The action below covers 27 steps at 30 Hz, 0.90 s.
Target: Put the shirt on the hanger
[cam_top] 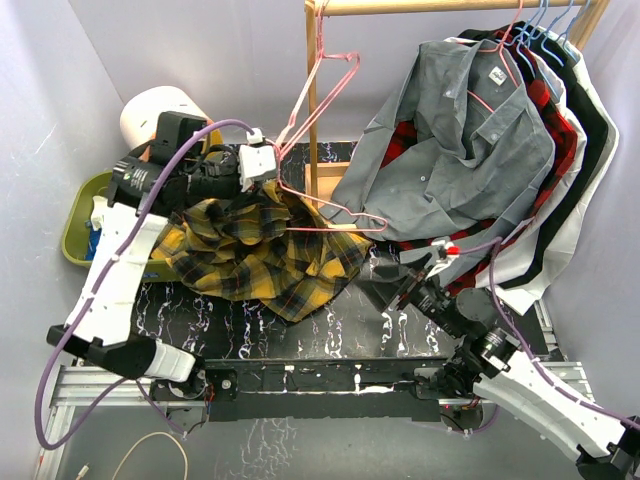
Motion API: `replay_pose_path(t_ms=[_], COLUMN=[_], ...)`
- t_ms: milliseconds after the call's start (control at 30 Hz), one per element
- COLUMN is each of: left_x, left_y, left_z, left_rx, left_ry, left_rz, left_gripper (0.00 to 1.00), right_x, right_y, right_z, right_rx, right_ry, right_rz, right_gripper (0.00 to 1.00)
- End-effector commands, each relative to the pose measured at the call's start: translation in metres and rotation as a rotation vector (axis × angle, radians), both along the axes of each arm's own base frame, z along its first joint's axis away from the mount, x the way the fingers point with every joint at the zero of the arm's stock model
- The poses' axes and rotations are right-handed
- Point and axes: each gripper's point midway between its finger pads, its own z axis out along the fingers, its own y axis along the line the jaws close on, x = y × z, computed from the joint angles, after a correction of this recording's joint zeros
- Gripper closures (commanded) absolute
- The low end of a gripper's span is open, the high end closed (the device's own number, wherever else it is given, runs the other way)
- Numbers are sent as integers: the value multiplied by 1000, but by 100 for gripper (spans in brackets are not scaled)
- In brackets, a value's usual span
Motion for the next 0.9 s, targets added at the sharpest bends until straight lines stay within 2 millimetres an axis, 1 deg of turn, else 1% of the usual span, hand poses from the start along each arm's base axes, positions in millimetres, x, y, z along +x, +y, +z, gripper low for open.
replay_pose_path(t_ms=[0,33,67,100,200,267,333,367,400,500,633,733,867], left_x=[-29,-30,-32,-34,-39,-41,-41,-41,-41,-41,-39,-33,-24], left_y=[21,24,28,30,37,41,44,46,46,48,51,57,65], left_z=[40,42,44,46,48,50,51,51,52,55,57,58,66], left_rx=[-67,-77,-86,-98,-129,-142,-147,-149,-151,-165,-184,-190,-221], left_ry=[-28,-29,-28,-25,-13,-12,-15,-17,-20,-21,-15,-14,-18], left_rz=[77,88,96,101,114,126,134,137,139,143,159,190,244], left_gripper=[100,100,100,100,100,100,100,100,100,100,100,100,100], right_x=[-20,-17,-13,-8,10,21,26,26,25,20,7,7,8], right_y=[22,25,27,29,35,46,61,69,78,95,100,105,114], right_z=[-28,-29,-25,-25,2,11,19,18,35,42,56,59,63], right_rx=[-7,-6,6,2,62,82,110,120,157,242,352,343,332], right_ry=[69,71,51,50,-27,-42,-50,-41,-59,-33,-52,-58,-63], right_rz=[163,164,160,146,95,99,140,175,213,318,419,425,420], right_gripper=[2,3,3,3,2,2,4,6,9,11,11,10,8])
